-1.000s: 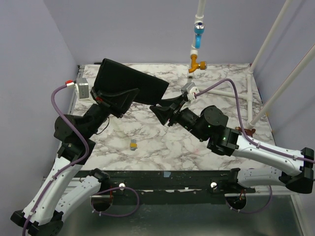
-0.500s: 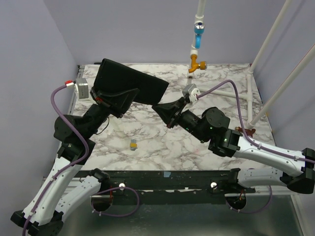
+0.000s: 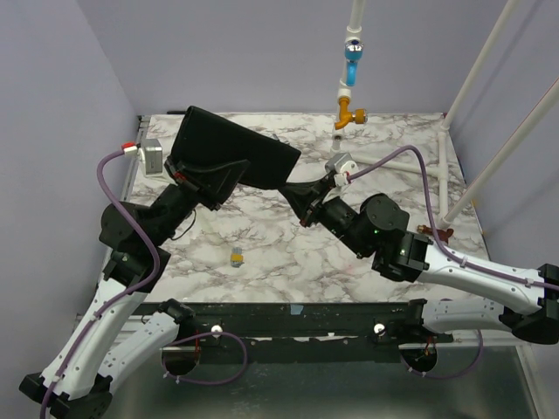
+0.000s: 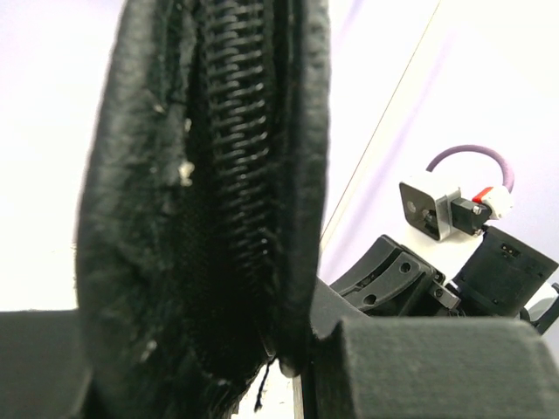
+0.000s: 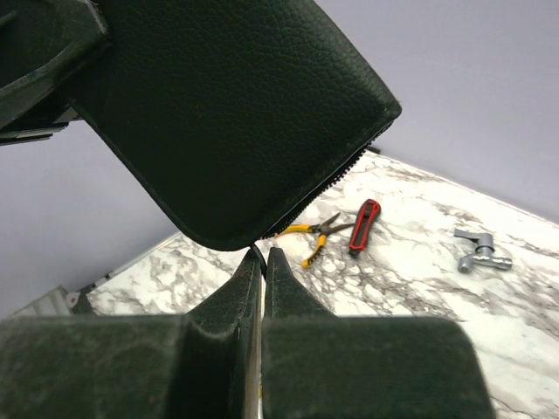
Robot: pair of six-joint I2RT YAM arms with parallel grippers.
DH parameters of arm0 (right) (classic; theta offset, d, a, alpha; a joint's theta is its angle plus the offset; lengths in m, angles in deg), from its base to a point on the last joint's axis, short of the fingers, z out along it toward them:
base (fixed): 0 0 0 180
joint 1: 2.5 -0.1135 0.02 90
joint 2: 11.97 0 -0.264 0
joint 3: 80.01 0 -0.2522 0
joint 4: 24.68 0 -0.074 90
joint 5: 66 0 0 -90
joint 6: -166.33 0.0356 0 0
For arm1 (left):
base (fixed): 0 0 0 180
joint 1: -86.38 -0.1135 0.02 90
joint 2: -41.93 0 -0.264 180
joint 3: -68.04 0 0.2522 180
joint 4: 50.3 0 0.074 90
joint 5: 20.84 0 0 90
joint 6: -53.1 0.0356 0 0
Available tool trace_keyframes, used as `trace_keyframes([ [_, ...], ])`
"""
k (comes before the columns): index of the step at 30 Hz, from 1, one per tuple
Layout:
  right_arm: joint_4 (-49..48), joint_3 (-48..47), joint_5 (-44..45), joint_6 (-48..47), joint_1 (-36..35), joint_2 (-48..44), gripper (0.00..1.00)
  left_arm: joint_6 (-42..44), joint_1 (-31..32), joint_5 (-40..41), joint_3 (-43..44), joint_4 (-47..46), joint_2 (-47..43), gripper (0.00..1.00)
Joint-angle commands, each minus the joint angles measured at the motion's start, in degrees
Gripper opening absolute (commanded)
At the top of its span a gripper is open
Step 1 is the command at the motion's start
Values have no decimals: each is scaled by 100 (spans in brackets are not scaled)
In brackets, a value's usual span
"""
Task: Sort the hair-cutting tools
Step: Zip the hairdressing tool bag at the center of the board.
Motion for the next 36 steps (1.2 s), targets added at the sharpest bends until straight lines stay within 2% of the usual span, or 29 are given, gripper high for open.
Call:
trace_keyframes([
  [1,-443,6,1317,-600,106,-290,1,58,-21,-311,-129,100,-334,0],
  [10,-1018,227,1758,-1013,105,-580,1,183,-21,-222,-366,398,-522,0],
  [17,-813,291,1461,-910,107,-685,1,94,-18,-201,-483,310,-513,0],
  [20,-321,137,1175,-671,107,-624,1,-10,-21,-117,-397,296,-481,0],
  [21,-196,121,1094,-489,107,-651,4,-60,-21,-98,-367,268,-499,0],
  [23,34,40,980,-312,106,-715,27,-224,-36,-80,-335,66,-552,0],
  [25,305,-73,823,121,112,-775,43,-661,-153,-121,-344,-198,-607,0],
  [28,507,-106,334,738,112,-884,59,-1834,-539,-533,-374,-822,-468,0],
  [30,605,-88,231,1151,117,-951,63,-2890,-849,-918,-494,-1495,-227,0],
  [34,357,259,32,1695,119,-1368,68,-5153,-1317,-1321,-863,-3645,430,0],
  [36,145,389,-301,1908,119,-1534,70,-5757,-1339,-1495,-822,-4444,840,0],
])
